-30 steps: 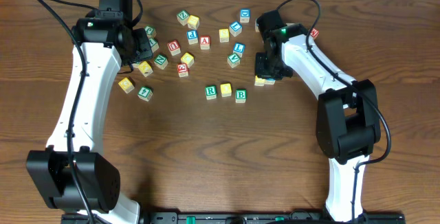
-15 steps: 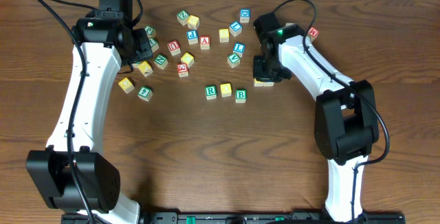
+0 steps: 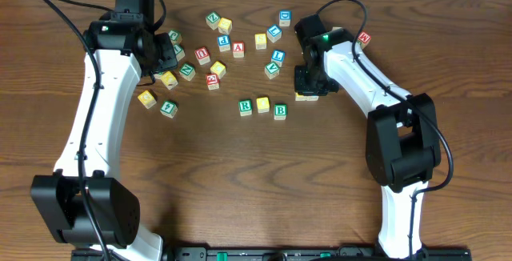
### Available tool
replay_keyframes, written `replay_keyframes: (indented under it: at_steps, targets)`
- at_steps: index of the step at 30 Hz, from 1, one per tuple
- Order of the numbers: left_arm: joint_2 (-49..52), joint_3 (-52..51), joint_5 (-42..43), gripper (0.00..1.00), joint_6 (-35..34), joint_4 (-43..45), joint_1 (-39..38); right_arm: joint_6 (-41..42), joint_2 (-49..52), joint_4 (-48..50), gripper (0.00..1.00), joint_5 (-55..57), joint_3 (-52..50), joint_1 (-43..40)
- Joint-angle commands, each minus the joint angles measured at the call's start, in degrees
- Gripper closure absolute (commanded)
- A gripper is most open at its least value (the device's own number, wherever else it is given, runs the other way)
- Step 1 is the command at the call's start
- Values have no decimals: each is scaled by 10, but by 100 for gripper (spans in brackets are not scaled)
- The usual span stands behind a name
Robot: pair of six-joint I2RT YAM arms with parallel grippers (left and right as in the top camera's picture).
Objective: Spell out ROBOT
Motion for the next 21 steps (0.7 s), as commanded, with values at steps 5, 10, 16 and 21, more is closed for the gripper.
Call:
replay_keyframes:
  at_steps: [5, 10, 16, 21]
  targets:
    - [-5, 0, -3, 49, 1, -3, 1, -6, -43, 10, 85, 19, 6, -9]
    - [-5, 0, -3, 49, 1, -3, 1, 3, -41, 14, 86, 17, 5, -37]
    - [-5, 0, -3, 49, 1, -3, 1, -62, -41, 31, 86, -86, 5, -32]
    - [-5, 0, -3, 49, 1, -3, 2, -75, -41, 23, 86, -133, 5, 2]
